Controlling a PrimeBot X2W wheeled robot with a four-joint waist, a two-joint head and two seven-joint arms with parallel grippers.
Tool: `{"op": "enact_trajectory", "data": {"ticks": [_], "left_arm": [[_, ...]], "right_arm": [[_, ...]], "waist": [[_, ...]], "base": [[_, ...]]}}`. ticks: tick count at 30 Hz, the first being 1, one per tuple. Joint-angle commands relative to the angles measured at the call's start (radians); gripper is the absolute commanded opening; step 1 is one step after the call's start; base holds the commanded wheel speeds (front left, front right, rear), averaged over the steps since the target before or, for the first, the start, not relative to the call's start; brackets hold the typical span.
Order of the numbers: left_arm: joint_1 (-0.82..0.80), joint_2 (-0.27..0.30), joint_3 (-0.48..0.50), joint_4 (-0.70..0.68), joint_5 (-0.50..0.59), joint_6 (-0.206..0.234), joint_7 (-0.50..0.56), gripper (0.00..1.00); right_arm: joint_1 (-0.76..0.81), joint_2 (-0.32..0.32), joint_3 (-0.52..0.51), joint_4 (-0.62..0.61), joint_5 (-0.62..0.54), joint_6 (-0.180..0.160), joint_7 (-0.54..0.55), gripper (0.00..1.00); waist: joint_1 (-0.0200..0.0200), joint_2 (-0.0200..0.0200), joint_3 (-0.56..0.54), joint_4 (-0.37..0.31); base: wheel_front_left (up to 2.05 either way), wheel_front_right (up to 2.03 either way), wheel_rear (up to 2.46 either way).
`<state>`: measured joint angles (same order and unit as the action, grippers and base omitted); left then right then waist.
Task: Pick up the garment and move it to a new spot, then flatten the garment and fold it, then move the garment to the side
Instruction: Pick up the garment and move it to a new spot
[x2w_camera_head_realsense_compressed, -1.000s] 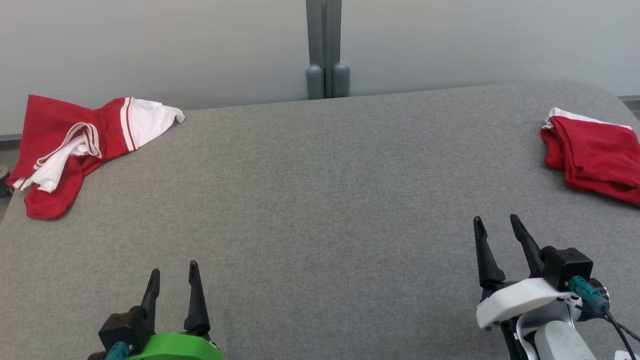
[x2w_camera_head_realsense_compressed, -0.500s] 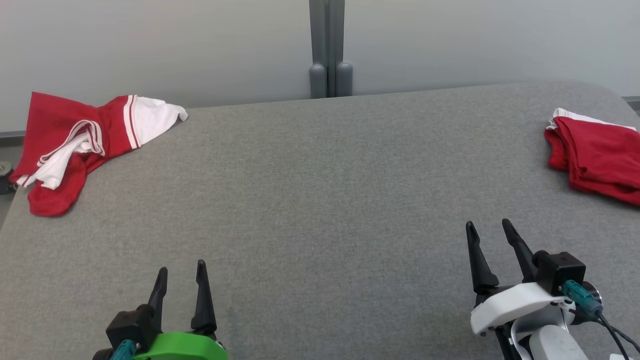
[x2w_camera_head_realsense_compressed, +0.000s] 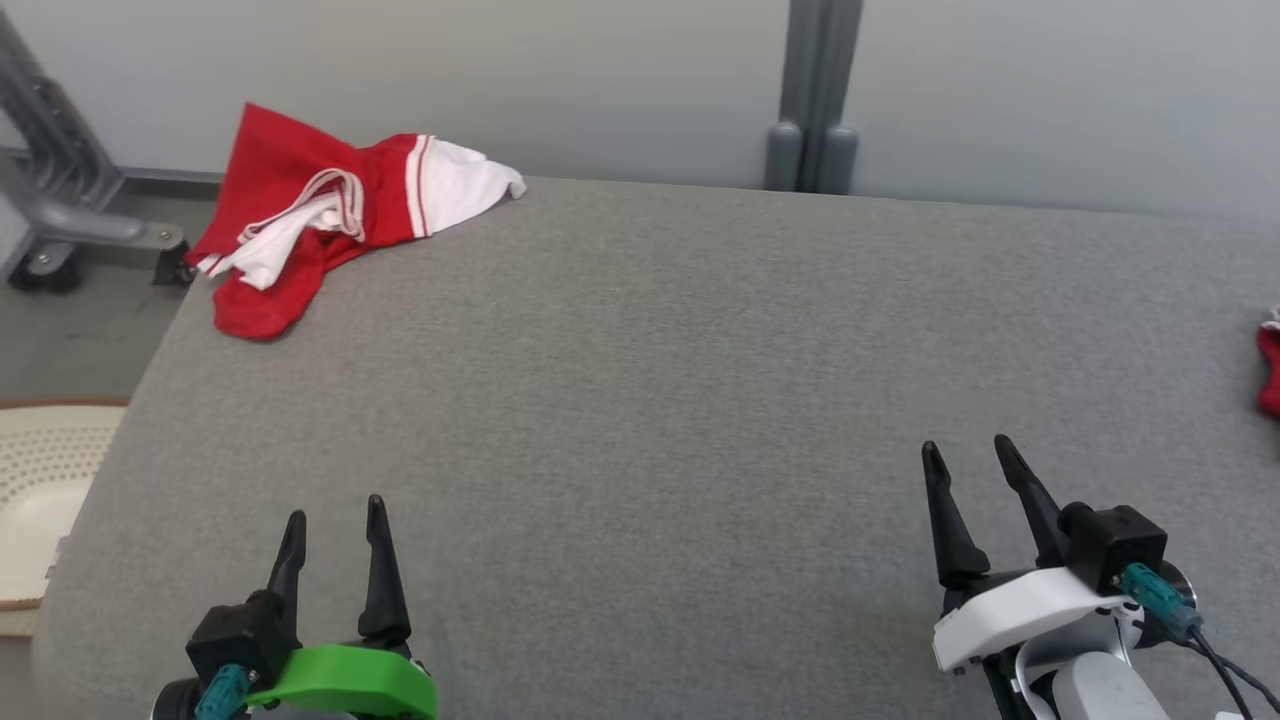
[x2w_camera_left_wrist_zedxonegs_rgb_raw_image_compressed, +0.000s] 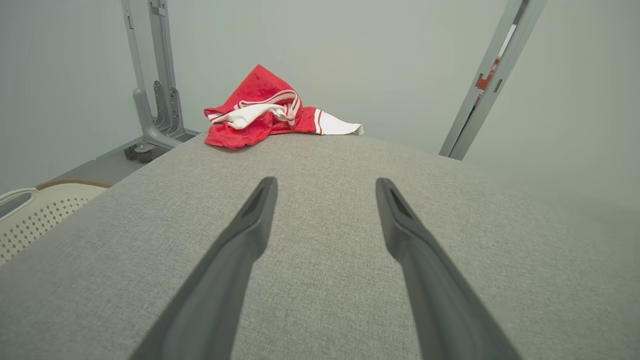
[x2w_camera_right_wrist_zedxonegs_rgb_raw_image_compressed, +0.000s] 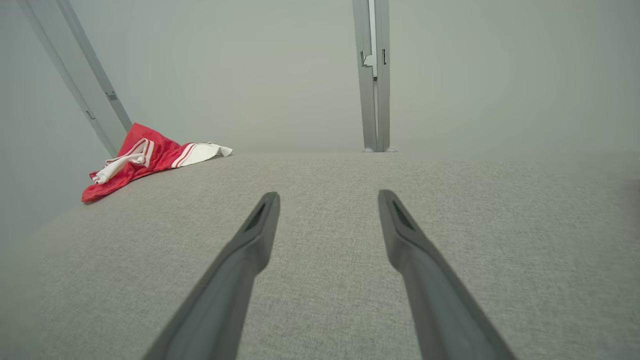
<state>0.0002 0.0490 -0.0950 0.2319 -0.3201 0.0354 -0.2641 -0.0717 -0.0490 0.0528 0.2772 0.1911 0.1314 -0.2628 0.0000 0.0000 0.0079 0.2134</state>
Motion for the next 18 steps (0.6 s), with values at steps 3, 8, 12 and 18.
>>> {"op": "enact_trajectory", "data": {"ticks": [3, 8, 12, 18], "left_arm": [[-0.005, 0.003, 0.005, -0.003, 0.004, -0.006, 0.0, 1.0], [0.002, 0.003, 0.001, -0.002, -0.006, -0.008, 0.0, 1.0], [0.021, 0.003, 0.016, -0.017, -0.016, 0.002, 0.0, 1.0], [0.041, 0.002, 0.016, -0.036, -0.023, 0.014, 0.0, 1.0]], "right_arm": [[-0.002, -0.002, 0.01, 0.005, 0.004, -0.001, -0.003, 1.0], [-0.015, -0.003, 0.03, 0.013, 0.004, -0.001, -0.003, 1.0], [-0.033, -0.003, 0.064, 0.021, 0.001, -0.001, -0.003, 1.0], [-0.059, -0.004, 0.105, 0.036, -0.005, -0.001, -0.003, 1.0]], "waist": [[0.0, 0.0, 0.012, 0.204], [0.0, 0.0, 0.021, 0.3], [0.0, 0.0, 0.034, 0.322], [0.0, 0.0, 0.045, 0.324]], "base": [[0.0, 0.0, 0.0], [0.0, 0.0, 0.0], [0.0, 0.0, 0.0], [0.0, 0.0, 0.0]]}}
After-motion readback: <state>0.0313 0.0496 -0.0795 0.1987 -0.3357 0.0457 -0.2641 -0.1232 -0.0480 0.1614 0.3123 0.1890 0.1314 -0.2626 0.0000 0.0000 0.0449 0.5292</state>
